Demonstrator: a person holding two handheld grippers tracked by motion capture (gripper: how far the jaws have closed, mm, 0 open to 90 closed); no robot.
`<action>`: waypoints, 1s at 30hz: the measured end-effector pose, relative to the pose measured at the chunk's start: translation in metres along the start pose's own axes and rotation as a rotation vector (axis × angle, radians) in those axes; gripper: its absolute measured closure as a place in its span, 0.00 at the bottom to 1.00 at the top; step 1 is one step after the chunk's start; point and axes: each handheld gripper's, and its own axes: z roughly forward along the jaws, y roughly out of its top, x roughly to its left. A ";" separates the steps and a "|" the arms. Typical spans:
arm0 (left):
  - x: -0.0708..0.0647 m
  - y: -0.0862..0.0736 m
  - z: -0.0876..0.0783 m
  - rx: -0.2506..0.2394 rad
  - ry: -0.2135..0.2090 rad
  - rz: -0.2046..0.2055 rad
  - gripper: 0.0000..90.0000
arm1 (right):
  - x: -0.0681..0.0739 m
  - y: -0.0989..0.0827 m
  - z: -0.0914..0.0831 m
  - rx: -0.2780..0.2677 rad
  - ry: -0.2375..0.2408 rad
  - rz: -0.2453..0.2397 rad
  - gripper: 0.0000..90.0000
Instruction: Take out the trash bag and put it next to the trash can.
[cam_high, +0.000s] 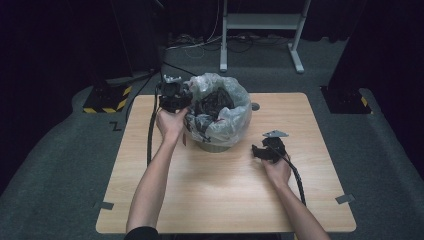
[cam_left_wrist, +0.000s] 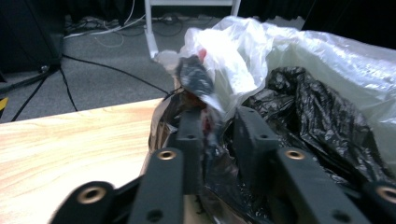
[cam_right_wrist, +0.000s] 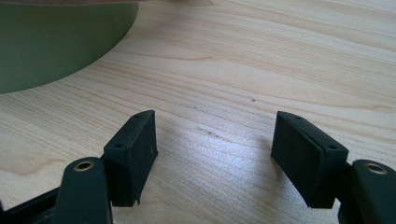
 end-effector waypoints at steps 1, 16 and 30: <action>-0.001 0.000 0.001 0.004 0.004 0.003 0.87 | 0.000 0.000 0.000 0.000 0.004 -0.003 0.33; -0.009 -0.001 -0.009 0.008 -0.042 0.077 0.99 | -0.018 0.026 -0.034 -0.007 0.110 0.032 0.37; -0.010 -0.007 -0.011 -0.002 -0.147 0.061 0.99 | -0.017 0.114 -0.108 -0.154 0.238 0.050 0.34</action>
